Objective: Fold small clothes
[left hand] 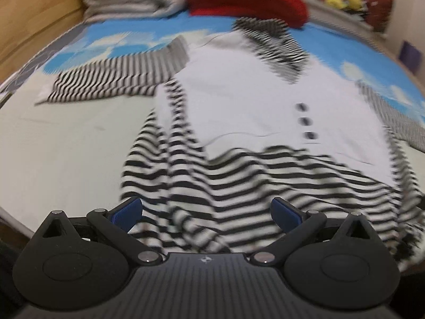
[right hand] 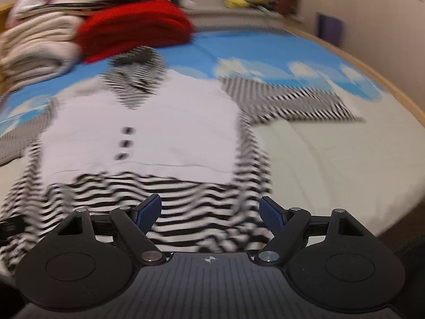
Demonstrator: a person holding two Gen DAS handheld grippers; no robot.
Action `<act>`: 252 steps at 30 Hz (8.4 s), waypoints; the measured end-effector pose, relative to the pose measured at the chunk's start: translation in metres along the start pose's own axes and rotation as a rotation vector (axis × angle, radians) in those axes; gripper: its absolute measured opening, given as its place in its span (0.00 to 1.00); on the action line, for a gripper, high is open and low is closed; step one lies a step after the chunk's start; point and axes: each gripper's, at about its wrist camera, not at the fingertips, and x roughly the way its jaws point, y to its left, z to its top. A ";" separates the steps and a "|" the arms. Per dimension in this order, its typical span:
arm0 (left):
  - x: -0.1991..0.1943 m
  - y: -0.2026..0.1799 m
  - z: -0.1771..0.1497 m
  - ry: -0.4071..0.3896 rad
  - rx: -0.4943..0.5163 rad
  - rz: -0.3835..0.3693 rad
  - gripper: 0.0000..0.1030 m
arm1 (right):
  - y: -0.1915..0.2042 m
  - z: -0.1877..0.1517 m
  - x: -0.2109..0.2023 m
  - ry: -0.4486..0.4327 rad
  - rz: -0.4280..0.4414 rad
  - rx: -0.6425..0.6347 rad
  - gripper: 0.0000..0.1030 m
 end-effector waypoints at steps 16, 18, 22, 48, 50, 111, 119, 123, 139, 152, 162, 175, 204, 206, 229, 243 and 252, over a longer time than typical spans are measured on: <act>0.040 0.055 -0.006 0.173 -0.099 0.121 0.29 | -0.052 -0.017 0.054 0.229 -0.102 0.263 0.06; 0.034 0.052 -0.006 0.168 -0.102 0.119 0.30 | -0.054 -0.018 0.055 0.248 -0.104 0.261 0.06; 0.009 0.034 0.006 0.032 -0.054 0.109 0.33 | -0.050 -0.013 0.049 0.213 -0.127 0.231 0.07; -0.033 -0.026 0.035 -0.170 0.048 -0.070 0.75 | -0.016 0.011 0.008 -0.111 0.065 0.137 0.30; -0.041 -0.024 0.040 -0.212 0.027 -0.080 0.79 | -0.007 0.012 -0.001 -0.172 0.085 0.093 0.30; 0.127 0.128 0.236 -0.164 -0.222 0.191 0.66 | 0.165 0.188 0.079 -0.289 0.404 -0.204 0.25; 0.182 0.226 0.215 0.087 -0.621 0.277 0.81 | 0.161 0.198 0.095 -0.229 0.428 -0.190 0.25; 0.192 0.255 0.202 0.101 -0.721 0.353 0.81 | 0.165 0.195 0.107 -0.183 0.412 -0.189 0.25; 0.178 0.243 0.234 -0.106 -0.666 0.305 0.04 | 0.188 0.183 0.119 -0.138 0.394 -0.247 0.25; 0.149 0.198 0.255 -0.208 -0.579 0.247 0.04 | 0.165 0.183 0.110 -0.154 0.380 -0.213 0.15; 0.122 0.168 0.275 -0.255 -0.545 0.151 0.03 | 0.136 0.193 0.101 -0.184 0.355 -0.177 0.12; 0.080 -0.026 0.289 -0.046 -0.101 -0.739 0.23 | 0.056 0.211 0.113 -0.136 0.237 -0.023 0.09; 0.141 0.044 0.302 0.059 -0.224 -0.294 0.27 | 0.187 0.126 0.205 0.237 0.369 -0.528 0.39; 0.144 0.046 0.303 0.063 -0.233 -0.292 0.27 | 0.191 0.121 0.210 0.239 0.376 -0.574 0.54; 0.154 0.036 0.302 0.076 -0.194 -0.255 0.27 | 0.014 0.192 0.177 -0.133 0.161 0.315 0.04; 0.163 0.027 0.298 0.105 -0.168 -0.266 0.27 | 0.009 0.188 0.244 0.219 0.371 0.625 0.44; 0.162 0.036 0.301 0.106 -0.201 -0.281 0.27 | 0.016 0.205 0.270 0.132 0.439 0.672 0.02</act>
